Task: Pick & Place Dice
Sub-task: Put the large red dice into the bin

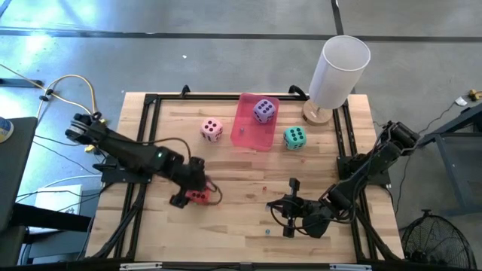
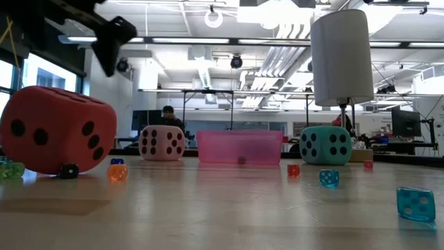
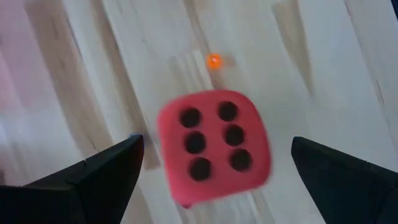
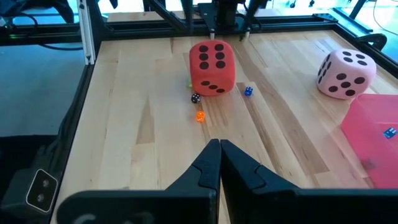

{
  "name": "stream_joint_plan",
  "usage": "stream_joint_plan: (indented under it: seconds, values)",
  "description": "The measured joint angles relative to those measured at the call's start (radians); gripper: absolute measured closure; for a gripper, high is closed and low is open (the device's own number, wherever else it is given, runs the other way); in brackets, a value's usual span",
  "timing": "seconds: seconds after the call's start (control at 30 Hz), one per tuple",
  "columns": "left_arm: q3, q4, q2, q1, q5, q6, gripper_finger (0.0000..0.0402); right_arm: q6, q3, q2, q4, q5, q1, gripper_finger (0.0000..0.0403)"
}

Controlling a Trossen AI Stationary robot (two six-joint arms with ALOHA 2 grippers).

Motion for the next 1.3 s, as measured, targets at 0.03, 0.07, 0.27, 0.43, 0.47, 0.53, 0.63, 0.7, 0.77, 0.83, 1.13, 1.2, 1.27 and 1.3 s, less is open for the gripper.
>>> stream_joint_plan:
  seconds: [0.03, 0.07, 0.27, 0.43, 0.47, 0.53, 0.63, 0.7, 0.77, 0.83, 1.13, 1.2, 1.27, 1.3]
  values:
    - [0.000, -0.003, 0.000, -0.020, -0.022, -0.034, 0.0002, 0.000, 0.000, 0.000, 0.000, 0.000, 0.000, 0.0401]
    - [0.000, -0.006, 0.000, -0.034, -0.048, -0.070, 0.0002, 0.000, 0.000, 0.000, 0.000, 0.000, 0.000, 0.0401]
    - [0.000, -0.061, 0.000, -0.090, -0.139, -0.248, 0.0002, 0.000, 0.000, 0.000, 0.000, 0.001, 0.000, 0.0401]
    - [0.000, -0.075, 0.013, -0.125, -0.181, -0.330, 0.0002, 0.000, 0.000, 0.000, 0.000, -0.001, 0.000, 0.0401]
    - [0.000, -0.076, 0.020, -0.133, -0.200, -0.346, 0.0002, 0.000, 0.000, 0.000, 0.000, -0.001, 0.000, 0.0401]
    - [0.000, -0.076, 0.032, -0.148, -0.226, -0.372, 0.0002, 0.000, 0.000, 0.000, -0.001, -0.001, 0.000, 0.0401]
    - [0.000, -0.076, 0.050, -0.163, -0.244, -0.390, 0.0002, 0.000, 0.000, 0.000, -0.002, -0.001, 0.001, 0.0401]
    - [0.000, -0.075, 0.059, -0.170, -0.250, -0.392, 0.0002, 0.000, 0.000, 0.000, -0.002, -0.001, 0.001, 0.0401]
    - [0.000, -0.073, 0.073, -0.177, -0.252, -0.395, 0.0002, 0.000, 0.000, 0.000, -0.001, -0.001, 0.001, 0.0401]
    - [0.000, -0.076, 0.088, -0.182, -0.256, -0.406, 0.0002, 0.000, 0.000, 0.000, -0.002, -0.001, 0.001, 0.0401]
    - [0.000, -0.076, 0.142, -0.174, -0.269, -0.407, 0.0002, -0.003, 0.000, 0.066, 0.005, -0.002, -0.015, 0.0401]
    - [0.000, -0.076, 0.147, -0.168, -0.270, -0.407, 0.0002, -0.003, -0.001, 0.073, 0.004, -0.004, -0.023, 0.0401]
    - [0.000, -0.077, 0.152, -0.161, -0.271, -0.408, 0.0002, -0.003, 0.000, 0.079, 0.010, -0.016, -0.035, 0.0401]
    - [0.000, -0.077, 0.154, -0.158, -0.271, -0.408, 0.0002, -0.003, 0.000, 0.081, 0.007, -0.027, -0.040, 0.0401]
